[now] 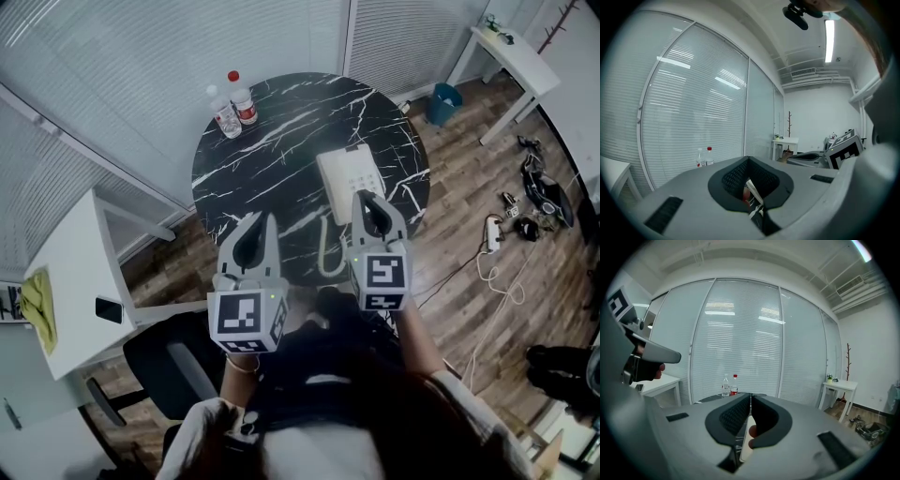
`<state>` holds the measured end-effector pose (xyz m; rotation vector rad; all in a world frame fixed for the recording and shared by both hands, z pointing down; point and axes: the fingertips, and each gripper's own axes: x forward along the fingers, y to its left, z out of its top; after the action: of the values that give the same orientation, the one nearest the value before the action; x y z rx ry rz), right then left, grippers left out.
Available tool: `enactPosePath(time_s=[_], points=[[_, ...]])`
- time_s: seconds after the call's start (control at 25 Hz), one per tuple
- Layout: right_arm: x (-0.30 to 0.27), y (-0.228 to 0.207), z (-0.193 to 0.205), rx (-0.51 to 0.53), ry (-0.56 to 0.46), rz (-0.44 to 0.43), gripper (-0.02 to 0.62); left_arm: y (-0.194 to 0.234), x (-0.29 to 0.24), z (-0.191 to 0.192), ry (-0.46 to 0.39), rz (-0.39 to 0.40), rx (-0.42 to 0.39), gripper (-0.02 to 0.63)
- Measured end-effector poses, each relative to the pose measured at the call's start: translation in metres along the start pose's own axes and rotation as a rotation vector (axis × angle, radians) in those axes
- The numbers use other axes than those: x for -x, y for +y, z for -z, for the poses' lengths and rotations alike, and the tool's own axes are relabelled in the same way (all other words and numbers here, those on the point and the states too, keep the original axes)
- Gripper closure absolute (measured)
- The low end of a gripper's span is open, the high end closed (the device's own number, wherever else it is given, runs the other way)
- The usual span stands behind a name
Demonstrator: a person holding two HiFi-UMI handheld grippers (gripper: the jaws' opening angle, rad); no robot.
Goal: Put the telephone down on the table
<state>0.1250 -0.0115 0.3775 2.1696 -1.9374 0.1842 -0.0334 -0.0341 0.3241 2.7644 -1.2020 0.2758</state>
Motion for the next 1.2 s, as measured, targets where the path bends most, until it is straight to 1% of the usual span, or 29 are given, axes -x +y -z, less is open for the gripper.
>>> enactPosePath(time_s=[0.24, 0.44, 0.6, 0.68, 0.88, 0.96, 1.12, 1.2], points=[[-0.016, -0.003, 0.009, 0.0, 0.033, -0.027, 0.559, 0.001, -0.016, 0.0, 0.011, 0.003, 0.0, 0.606], [-0.029, -0.005, 0.019, 0.002, 0.069, -0.059, 0.505, 0.0, -0.031, 0.002, 0.026, 0.004, -0.006, 0.606], [-0.04, -0.007, 0.025, 0.002, 0.087, -0.07, 0.503, 0.0, -0.041, 0.003, 0.034, 0.007, -0.01, 0.606], [-0.045, -0.007, 0.028, 0.0, 0.096, -0.081, 0.486, 0.0, -0.046, 0.003, 0.038, 0.006, -0.012, 0.606], [-0.059, -0.009, 0.037, -0.002, 0.125, -0.103, 0.482, 0.002, -0.058, 0.004, 0.048, 0.001, -0.009, 0.606], [-0.064, -0.009, 0.041, -0.003, 0.139, -0.113, 0.463, 0.003, -0.061, 0.004, 0.049, -0.002, -0.01, 0.606], [-0.073, -0.011, 0.049, 0.005, 0.163, -0.123, 0.463, 0.004, -0.066, 0.007, 0.065, -0.015, -0.016, 0.606], [-0.077, -0.011, 0.054, 0.006, 0.174, -0.134, 0.443, 0.005, -0.068, 0.009, 0.075, -0.021, -0.02, 0.606]])
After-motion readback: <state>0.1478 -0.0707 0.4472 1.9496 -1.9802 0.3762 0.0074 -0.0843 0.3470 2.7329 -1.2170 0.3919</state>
